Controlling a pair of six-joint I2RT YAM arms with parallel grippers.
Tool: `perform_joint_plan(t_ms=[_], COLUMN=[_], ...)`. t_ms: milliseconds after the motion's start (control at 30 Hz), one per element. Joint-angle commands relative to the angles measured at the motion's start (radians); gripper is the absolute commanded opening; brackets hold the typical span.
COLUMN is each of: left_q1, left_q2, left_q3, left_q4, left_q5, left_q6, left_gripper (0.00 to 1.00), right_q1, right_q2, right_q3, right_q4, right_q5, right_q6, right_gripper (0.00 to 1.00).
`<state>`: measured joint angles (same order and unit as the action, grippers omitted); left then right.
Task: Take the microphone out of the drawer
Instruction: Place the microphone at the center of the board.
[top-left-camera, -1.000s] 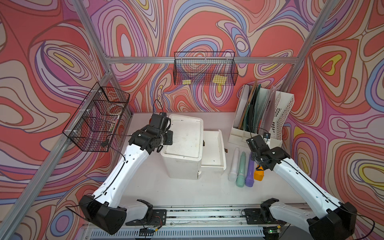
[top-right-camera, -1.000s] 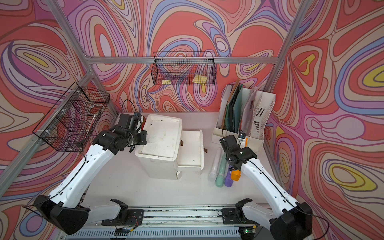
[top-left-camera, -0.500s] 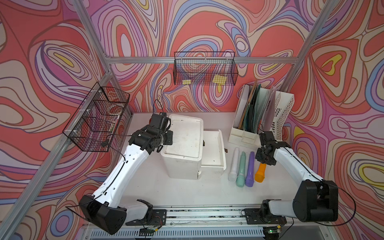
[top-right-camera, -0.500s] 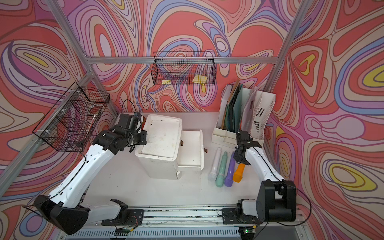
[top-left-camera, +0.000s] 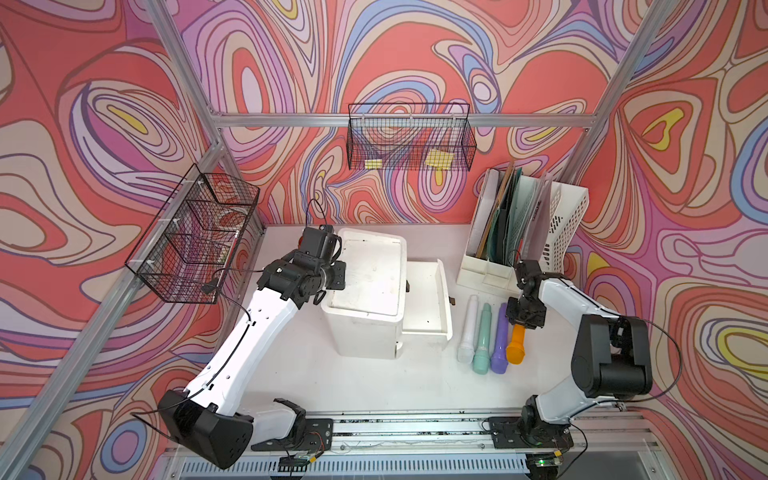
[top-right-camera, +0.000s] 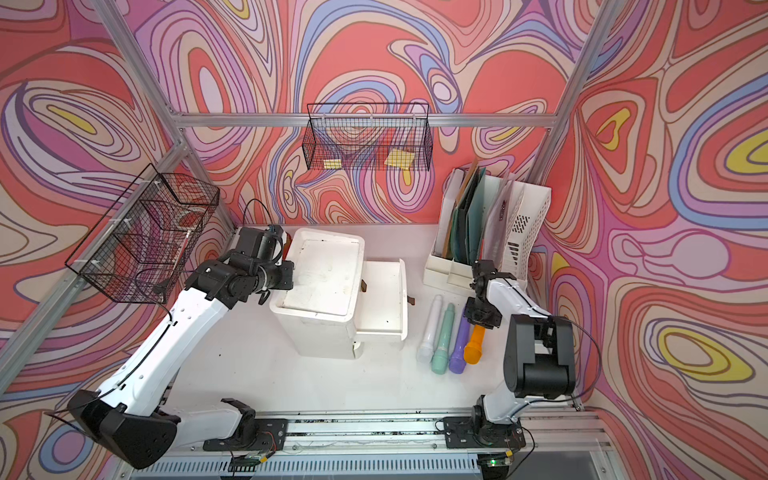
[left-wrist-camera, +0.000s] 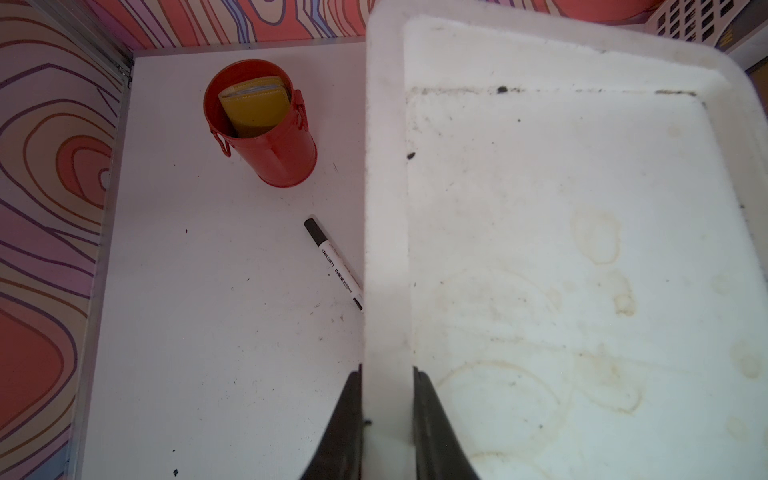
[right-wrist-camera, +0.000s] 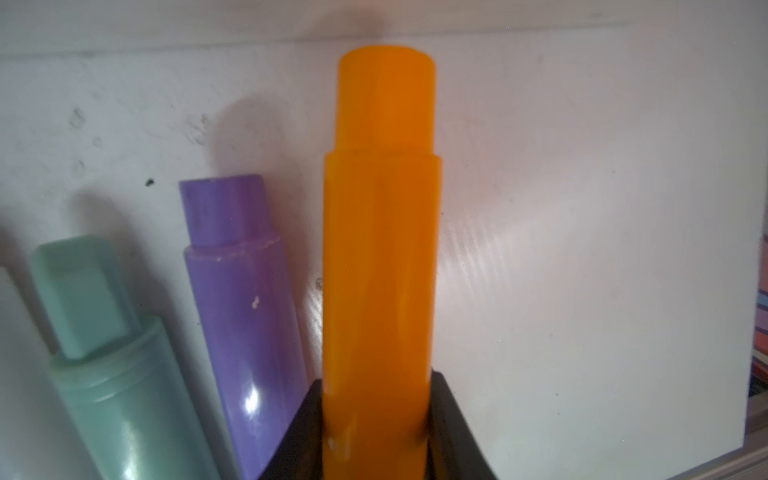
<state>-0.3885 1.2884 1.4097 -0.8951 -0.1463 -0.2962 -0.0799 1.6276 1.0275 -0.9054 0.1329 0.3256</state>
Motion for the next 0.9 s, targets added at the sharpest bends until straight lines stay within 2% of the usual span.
perform_joint_plan(t_ms=[0,300,567,867], left_q1=[-0.001,-0.001,-0.002,-0.001], left_q2=[-0.018,-0.024,-0.030,-0.027], left_q3=[-0.015,-0.021,-0.023,-0.021], left_q4=[-0.102,-0.107,-0.110,-0.107], left_q5=[-0.008,-0.019,-0.024,-0.020], left_q6=[0.041,0.046,0.046,0.039], left_gripper=[0.00,0.00,0.00,0.00], right_q1=[-0.004,-0.005,-0.004,-0.004], right_q2=[0.031,0.087,0.103,0.103], right_q3=[0.033,0.049,0.066,0.051], right_q4=[-0.020,-0.031,-0.041,-0.033], right_q5=[-0.010,-0.009,0.012,-0.038], right_q6=[-0.006,-0.006,-0.007,-0.020], right_gripper=[0.14,0.28,0.30,0.39])
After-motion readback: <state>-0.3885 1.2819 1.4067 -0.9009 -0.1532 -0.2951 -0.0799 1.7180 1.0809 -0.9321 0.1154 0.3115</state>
